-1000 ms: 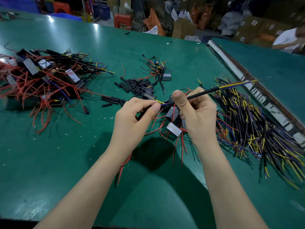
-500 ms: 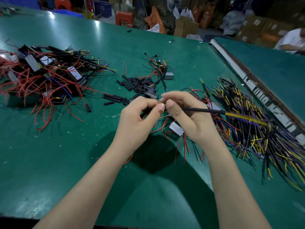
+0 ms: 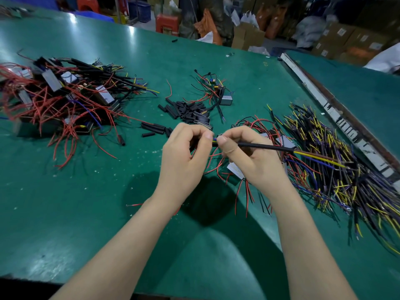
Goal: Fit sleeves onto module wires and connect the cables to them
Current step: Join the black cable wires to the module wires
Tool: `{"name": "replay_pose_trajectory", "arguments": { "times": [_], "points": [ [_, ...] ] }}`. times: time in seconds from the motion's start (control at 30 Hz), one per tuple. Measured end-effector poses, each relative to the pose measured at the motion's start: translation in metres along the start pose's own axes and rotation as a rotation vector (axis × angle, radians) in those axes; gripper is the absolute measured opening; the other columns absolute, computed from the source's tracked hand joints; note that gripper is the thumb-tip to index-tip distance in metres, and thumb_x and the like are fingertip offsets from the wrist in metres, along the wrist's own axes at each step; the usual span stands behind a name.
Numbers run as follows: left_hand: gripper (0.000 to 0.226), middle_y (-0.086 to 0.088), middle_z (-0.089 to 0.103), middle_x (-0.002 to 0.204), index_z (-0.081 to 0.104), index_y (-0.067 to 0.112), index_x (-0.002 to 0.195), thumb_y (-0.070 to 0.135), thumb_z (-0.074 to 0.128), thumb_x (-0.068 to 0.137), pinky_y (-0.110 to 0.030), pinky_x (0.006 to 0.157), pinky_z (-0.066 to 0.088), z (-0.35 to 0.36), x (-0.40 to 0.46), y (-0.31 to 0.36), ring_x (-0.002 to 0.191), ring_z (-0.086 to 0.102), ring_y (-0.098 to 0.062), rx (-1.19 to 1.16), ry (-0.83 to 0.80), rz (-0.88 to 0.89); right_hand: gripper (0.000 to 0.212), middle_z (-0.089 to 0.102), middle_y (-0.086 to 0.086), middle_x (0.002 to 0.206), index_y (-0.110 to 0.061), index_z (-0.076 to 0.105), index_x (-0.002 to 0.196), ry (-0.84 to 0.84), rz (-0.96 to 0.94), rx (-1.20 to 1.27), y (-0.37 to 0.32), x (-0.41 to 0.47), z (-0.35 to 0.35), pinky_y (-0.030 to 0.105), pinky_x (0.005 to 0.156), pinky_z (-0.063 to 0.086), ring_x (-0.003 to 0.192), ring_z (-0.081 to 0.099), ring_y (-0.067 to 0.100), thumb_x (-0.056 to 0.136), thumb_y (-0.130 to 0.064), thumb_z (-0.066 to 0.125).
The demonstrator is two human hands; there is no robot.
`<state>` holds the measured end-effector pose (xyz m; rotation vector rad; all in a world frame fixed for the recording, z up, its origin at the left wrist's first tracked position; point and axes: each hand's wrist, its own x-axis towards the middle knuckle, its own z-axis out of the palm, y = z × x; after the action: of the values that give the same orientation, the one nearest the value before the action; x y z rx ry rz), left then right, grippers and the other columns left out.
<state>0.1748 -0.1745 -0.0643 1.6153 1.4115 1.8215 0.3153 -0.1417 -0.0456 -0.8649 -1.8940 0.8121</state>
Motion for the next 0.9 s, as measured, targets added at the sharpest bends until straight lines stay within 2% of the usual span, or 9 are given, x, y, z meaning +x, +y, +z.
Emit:
{"name": "replay_pose_trajectory", "arguments": {
  "times": [0.13, 0.23, 0.37, 0.47, 0.57, 0.67, 0.8, 0.9],
  "points": [
    [0.008, 0.003, 0.063, 0.088, 0.060, 0.032, 0.085, 0.027, 0.057, 0.090, -0.031, 0.081, 0.048, -0.003, 0.002, -0.002, 0.082, 0.057, -0.010, -0.169, -0.091, -0.161, 0.009, 0.060, -0.017, 0.075, -0.034, 0.057, 0.087, 0.001, -0.067, -0.065, 0.002, 0.000, 0.004, 0.024, 0.067, 0.044, 0.071, 0.056, 0.006, 0.085, -0.028, 0.065],
    [0.007, 0.004, 0.066, 0.091, 0.062, 0.029, 0.092, 0.023, 0.063, 0.089, -0.025, 0.081, 0.047, -0.006, 0.005, -0.004, 0.083, 0.060, -0.007, -0.239, -0.182, -0.147, 0.010, 0.059, -0.016, 0.078, -0.035, 0.057, 0.086, 0.073, -0.114, -0.137, 0.004, 0.001, 0.003, 0.022, 0.068, 0.041, 0.073, 0.054, 0.004, 0.087, -0.027, 0.063],
    [0.021, 0.007, 0.070, 0.091, 0.064, 0.024, 0.097, 0.007, 0.065, 0.085, -0.018, 0.081, 0.049, -0.008, 0.009, -0.009, 0.084, 0.065, -0.006, -0.355, -0.255, -0.147, 0.010, 0.061, -0.011, 0.082, -0.033, 0.060, 0.084, 0.133, -0.115, -0.161, 0.006, 0.002, -0.001, 0.022, 0.069, 0.043, 0.079, 0.055, 0.005, 0.087, -0.024, 0.062],
    [0.022, 0.007, 0.070, 0.088, 0.063, 0.023, 0.099, 0.006, 0.066, 0.084, -0.020, 0.080, 0.051, -0.007, 0.009, -0.011, 0.085, 0.067, -0.010, -0.399, -0.231, -0.172, 0.005, 0.060, -0.010, 0.084, -0.027, 0.062, 0.087, 0.110, -0.101, -0.149, 0.008, 0.002, -0.003, 0.023, 0.069, 0.044, 0.081, 0.055, 0.007, 0.089, -0.023, 0.060],
    [0.020, 0.003, 0.071, 0.088, 0.063, 0.023, 0.094, 0.005, 0.067, 0.085, -0.023, 0.079, 0.052, -0.008, 0.008, -0.012, 0.085, 0.069, -0.016, -0.427, -0.183, -0.189, 0.005, 0.059, -0.008, 0.085, -0.029, 0.062, 0.089, 0.081, -0.046, -0.079, 0.009, 0.002, -0.003, 0.029, 0.070, 0.045, 0.081, 0.056, 0.013, 0.090, -0.027, 0.058],
    [0.021, 0.008, 0.072, 0.086, 0.066, 0.025, 0.090, 0.004, 0.066, 0.084, -0.020, 0.078, 0.051, -0.008, 0.009, -0.012, 0.084, 0.068, -0.010, -0.421, -0.174, -0.169, 0.006, 0.059, -0.008, 0.082, -0.033, 0.061, 0.089, 0.067, -0.010, -0.030, 0.008, 0.001, 0.000, 0.037, 0.069, 0.045, 0.077, 0.056, 0.015, 0.090, -0.032, 0.055],
    [0.025, 0.015, 0.071, 0.084, 0.066, 0.026, 0.090, 0.002, 0.065, 0.085, -0.015, 0.078, 0.048, -0.007, 0.008, -0.010, 0.082, 0.064, -0.002, -0.373, -0.184, -0.152, 0.005, 0.059, -0.009, 0.082, -0.028, 0.061, 0.090, 0.066, -0.035, -0.083, 0.009, 0.002, 0.000, 0.033, 0.072, 0.045, 0.079, 0.057, 0.015, 0.092, -0.028, 0.056],
    [0.024, 0.007, 0.070, 0.092, 0.066, 0.028, 0.092, 0.005, 0.067, 0.085, -0.016, 0.079, 0.047, -0.007, 0.008, -0.011, 0.084, 0.064, -0.004, -0.331, -0.162, -0.157, 0.005, 0.058, -0.008, 0.081, -0.028, 0.060, 0.090, 0.069, -0.030, -0.104, 0.011, 0.002, 0.000, 0.032, 0.072, 0.043, 0.078, 0.055, 0.015, 0.092, -0.030, 0.056]
  ]
}}
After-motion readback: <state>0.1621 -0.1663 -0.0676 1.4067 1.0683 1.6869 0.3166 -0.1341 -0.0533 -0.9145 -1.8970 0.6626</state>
